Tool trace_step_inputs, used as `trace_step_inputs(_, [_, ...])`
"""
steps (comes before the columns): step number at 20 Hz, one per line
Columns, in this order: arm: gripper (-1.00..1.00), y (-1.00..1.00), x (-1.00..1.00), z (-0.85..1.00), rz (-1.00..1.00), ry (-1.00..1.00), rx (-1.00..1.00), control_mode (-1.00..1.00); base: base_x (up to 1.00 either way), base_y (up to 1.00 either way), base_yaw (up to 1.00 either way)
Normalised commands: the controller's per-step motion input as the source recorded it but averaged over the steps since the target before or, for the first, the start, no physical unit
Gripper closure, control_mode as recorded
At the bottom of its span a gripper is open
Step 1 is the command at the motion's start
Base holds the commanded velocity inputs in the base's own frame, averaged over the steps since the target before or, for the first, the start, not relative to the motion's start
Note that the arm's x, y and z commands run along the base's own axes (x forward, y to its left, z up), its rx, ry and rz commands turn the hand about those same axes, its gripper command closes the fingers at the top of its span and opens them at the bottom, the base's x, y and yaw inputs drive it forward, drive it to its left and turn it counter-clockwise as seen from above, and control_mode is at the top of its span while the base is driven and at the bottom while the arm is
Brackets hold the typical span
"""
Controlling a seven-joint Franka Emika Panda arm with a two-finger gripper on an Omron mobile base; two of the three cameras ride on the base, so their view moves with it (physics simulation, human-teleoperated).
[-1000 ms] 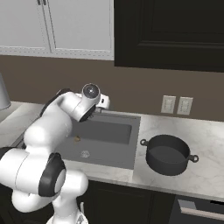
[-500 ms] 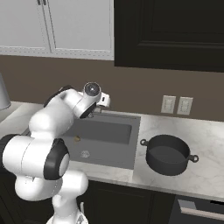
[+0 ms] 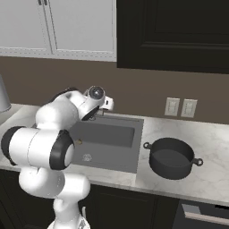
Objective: Dump the garlic from the pot into the sink. Then turn on the water and wash the garlic. Then turn off the water and put the garlic back in the pot.
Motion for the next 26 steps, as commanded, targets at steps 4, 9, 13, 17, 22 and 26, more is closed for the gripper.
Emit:
trace_step_inputs(4, [-1.00, 0.00, 0.19, -0.14, 0.00, 0.01, 0.00, -1.00, 0.00, 0.00, 0.00])
trace_step_inputs(9, [-1.00, -0.03, 0.19, -0.14, 0.00, 0.06, 0.02, -1.00, 0.00, 0.00, 0.00])
trace_step_inputs(13, [-1.00, -0.03, 0.23, -0.17, 0.01, 0.09, 0.04, -1.00, 0.00, 0.00, 0.00])
trace_step_inputs(17, [-1.00, -0.01, 0.26, -0.17, 0.02, 0.08, 0.04, -1.00, 0.00, 0.00, 0.00])
trace_step_inputs(22, [-1.00, -0.01, 0.21, -0.16, 0.03, 0.06, 0.05, -1.00, 0.00, 0.00, 0.00])
trace_step_inputs(26, [-1.00, 0.00, 0.15, -0.24, 0.02, 0.04, 0.03, -1.00, 0.00, 0.00, 0.00])
